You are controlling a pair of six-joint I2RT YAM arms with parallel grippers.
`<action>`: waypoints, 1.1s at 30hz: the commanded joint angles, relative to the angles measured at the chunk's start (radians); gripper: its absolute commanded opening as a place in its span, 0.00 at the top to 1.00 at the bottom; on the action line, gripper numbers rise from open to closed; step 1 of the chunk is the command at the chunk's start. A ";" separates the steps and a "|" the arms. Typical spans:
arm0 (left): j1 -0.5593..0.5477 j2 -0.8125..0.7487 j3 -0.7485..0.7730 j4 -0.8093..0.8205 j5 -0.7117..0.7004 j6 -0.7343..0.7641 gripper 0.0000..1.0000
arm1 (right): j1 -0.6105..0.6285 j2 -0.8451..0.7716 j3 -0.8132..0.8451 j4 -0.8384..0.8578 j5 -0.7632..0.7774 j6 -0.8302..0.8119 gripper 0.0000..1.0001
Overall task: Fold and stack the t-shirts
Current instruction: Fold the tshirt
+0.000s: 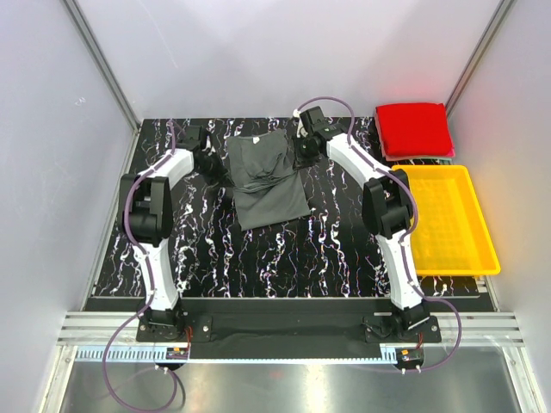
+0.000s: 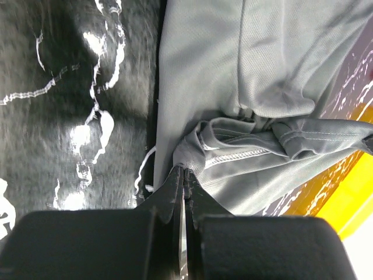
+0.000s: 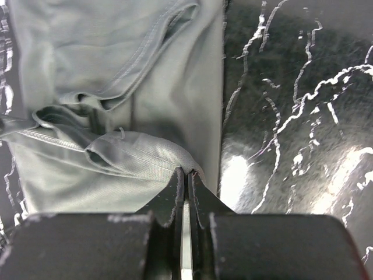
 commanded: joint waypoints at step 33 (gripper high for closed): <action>-0.160 -0.455 -0.663 0.370 -0.005 0.050 0.44 | -0.055 -0.217 -0.413 -0.054 -0.225 -0.109 0.52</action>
